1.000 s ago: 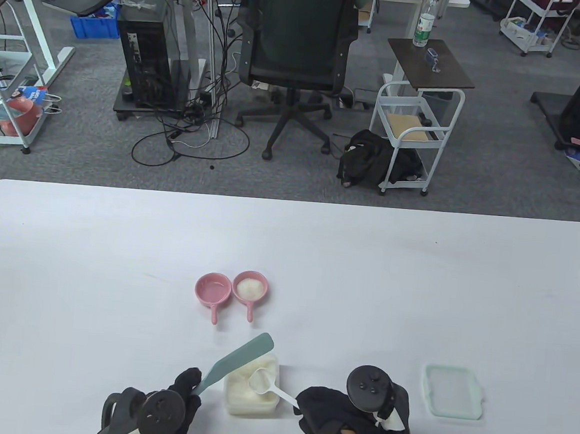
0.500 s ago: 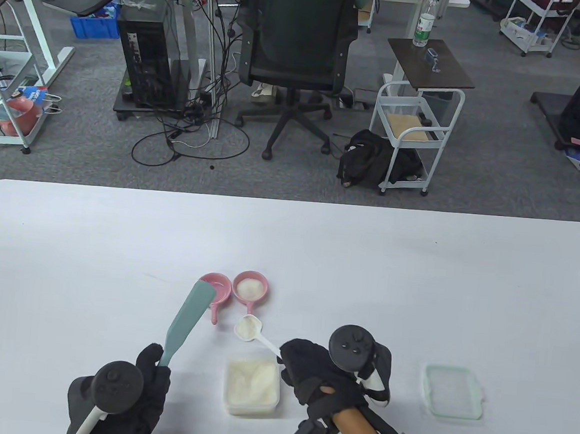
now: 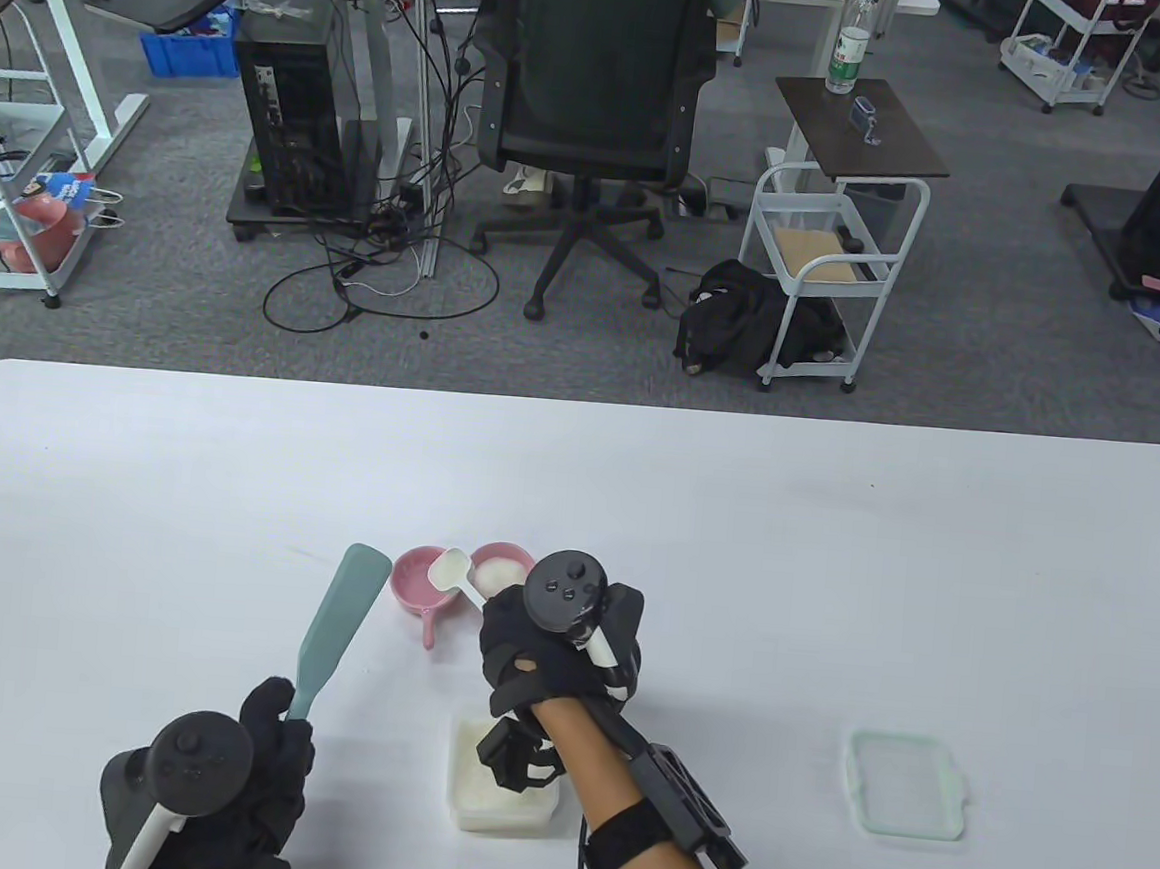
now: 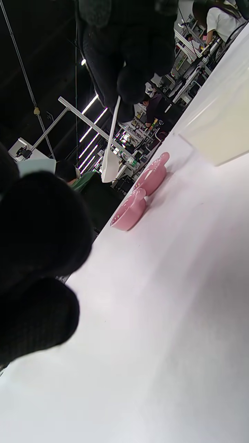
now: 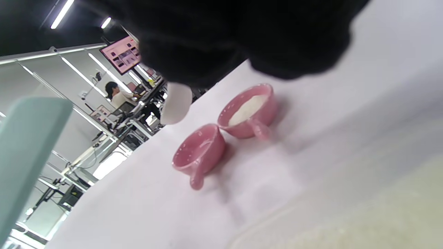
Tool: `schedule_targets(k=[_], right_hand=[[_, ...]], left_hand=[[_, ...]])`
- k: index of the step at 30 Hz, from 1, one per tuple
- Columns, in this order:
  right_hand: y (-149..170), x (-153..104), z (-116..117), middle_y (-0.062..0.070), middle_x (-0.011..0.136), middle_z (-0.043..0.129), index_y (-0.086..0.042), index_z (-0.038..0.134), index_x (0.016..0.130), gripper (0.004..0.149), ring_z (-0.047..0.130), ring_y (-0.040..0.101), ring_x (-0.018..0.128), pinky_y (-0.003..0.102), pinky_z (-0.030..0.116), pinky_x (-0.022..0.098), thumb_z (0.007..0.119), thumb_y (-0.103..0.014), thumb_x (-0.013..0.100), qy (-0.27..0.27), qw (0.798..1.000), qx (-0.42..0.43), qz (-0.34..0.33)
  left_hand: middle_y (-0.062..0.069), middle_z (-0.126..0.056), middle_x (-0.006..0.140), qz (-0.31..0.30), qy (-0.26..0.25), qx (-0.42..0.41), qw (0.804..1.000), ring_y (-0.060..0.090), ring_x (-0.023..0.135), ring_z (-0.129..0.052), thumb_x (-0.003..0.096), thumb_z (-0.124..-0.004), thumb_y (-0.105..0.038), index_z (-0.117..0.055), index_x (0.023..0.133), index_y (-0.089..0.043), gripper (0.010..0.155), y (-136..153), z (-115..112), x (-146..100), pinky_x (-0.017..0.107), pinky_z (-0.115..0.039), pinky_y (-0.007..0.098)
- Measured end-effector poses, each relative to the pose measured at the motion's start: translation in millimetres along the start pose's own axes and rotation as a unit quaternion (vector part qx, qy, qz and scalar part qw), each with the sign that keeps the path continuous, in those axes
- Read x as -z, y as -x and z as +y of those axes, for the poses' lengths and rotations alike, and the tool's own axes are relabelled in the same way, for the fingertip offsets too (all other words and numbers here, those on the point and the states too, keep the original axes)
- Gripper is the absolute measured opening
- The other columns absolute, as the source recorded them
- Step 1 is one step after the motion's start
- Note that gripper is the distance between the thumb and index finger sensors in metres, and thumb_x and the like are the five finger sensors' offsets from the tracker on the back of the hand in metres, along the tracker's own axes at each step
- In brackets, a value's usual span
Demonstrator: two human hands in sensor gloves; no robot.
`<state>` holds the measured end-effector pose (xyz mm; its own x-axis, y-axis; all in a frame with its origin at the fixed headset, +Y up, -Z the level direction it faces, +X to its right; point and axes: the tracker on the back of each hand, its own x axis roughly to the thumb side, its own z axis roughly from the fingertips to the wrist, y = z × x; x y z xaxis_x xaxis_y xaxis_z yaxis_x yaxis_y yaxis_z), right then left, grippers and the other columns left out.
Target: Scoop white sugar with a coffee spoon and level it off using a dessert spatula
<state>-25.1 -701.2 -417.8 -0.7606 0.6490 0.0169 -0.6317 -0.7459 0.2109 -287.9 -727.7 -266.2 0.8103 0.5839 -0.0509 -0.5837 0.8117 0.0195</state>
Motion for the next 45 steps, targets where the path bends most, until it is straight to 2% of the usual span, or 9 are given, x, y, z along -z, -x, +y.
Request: schedule_targets(k=[5,14,24,34,45], right_hand=[[-16,15,13,0.012,0.048,0.095,0.003,0.079,0.091,0.042,0.085,-0.001,0.014,0.028,0.093,0.019,0.064,-0.026,0.065,0.024,0.997,-0.077,0.009],[-27,28,37,0.013,0.049,0.095,0.003,0.079,0.091,0.042,0.086,-0.001,0.014,0.028,0.093,0.019,0.065,-0.026,0.065,0.024,0.988,-0.155,0.005],[-40,24,41,0.013,0.049,0.095,0.002,0.079,0.092,0.042,0.086,0.0,0.015,0.029,0.093,0.02,0.065,-0.026,0.065,0.06,0.967,-0.248,-0.015],[-41,18,36,0.013,0.05,0.095,0.002,0.079,0.092,0.042,0.086,0.0,0.015,0.029,0.093,0.02,0.065,-0.026,0.065,0.078,0.952,-0.294,-0.023],[-46,17,43,0.013,0.05,0.095,0.001,0.079,0.093,0.042,0.086,0.0,0.015,0.029,0.093,0.021,0.065,-0.026,0.065,0.093,0.94,-0.326,-0.035]], left_hand=[[0.011,-0.096,0.073,-0.003,0.007,0.001,1.0,0.011,0.035,-0.105,0.0629,-0.054,-0.029,-0.045,0.113,0.009,0.064,-2,-2,0,0.054,-0.088,0.05],[0.011,-0.096,0.073,-0.004,0.004,-0.005,1.0,0.011,0.035,-0.105,0.0629,-0.054,-0.029,-0.047,0.113,0.008,0.063,1,3,2,0.054,-0.088,0.05],[0.011,-0.096,0.073,-0.009,0.01,0.001,1.0,0.011,0.035,-0.105,0.063,-0.054,-0.029,-0.047,0.113,0.008,0.063,-3,-1,1,0.054,-0.088,0.05],[0.011,-0.096,0.073,-0.008,0.009,0.001,1.0,0.011,0.035,-0.105,0.0629,-0.054,-0.029,-0.046,0.113,0.008,0.063,-3,-1,1,0.054,-0.088,0.05],[0.011,-0.096,0.073,-0.006,0.01,0.001,1.0,0.011,0.035,-0.105,0.0629,-0.054,-0.029,-0.046,0.113,0.008,0.063,-3,-1,0,0.054,-0.088,0.05]])
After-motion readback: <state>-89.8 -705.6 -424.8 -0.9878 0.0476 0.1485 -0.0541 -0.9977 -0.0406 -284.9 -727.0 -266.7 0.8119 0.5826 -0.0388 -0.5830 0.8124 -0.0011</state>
